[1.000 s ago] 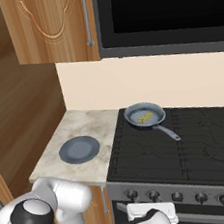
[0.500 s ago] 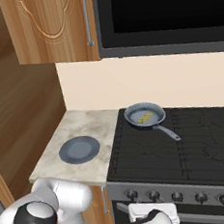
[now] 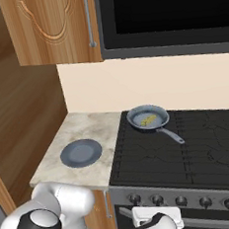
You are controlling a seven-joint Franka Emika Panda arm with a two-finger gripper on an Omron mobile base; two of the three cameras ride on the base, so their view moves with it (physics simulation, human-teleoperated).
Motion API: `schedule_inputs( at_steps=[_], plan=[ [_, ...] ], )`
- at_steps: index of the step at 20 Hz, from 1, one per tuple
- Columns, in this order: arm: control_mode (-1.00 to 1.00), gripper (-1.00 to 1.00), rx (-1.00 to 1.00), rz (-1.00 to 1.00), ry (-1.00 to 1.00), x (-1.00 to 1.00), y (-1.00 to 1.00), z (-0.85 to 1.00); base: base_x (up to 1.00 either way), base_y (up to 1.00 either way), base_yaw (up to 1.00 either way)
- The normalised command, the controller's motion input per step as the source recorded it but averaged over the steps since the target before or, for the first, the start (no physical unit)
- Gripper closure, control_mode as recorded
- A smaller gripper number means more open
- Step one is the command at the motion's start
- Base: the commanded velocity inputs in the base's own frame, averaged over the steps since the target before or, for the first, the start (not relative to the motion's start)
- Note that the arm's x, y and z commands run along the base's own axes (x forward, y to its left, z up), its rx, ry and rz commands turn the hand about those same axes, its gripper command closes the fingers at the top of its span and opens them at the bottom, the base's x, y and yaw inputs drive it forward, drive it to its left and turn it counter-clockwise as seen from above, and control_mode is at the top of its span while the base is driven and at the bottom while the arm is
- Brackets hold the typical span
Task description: Pick up the butter stick and place it in the pan. Then turn on the burner for the pan.
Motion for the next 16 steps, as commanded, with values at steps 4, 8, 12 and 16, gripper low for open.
schedule_inputs(
  at_steps=[4,8,12,16],
  plan=[
    [-1.00,-1.00,0.01,0.00,0.00,0.08,-0.02,-0.07,0.00,0.00,0.00],
    [-1.00,-1.00,0.01,0.00,0.00,0.06,-0.03,-0.11,0.00,0.00,0.00],
    [-1.00,-1.00,0.01,0.00,0.00,0.04,-0.05,-0.11,0.00,0.00,0.00],
    [-1.00,-1.00,0.02,0.00,0.00,0.05,-0.06,-0.06,0.00,0.00,0.00]
  ],
)
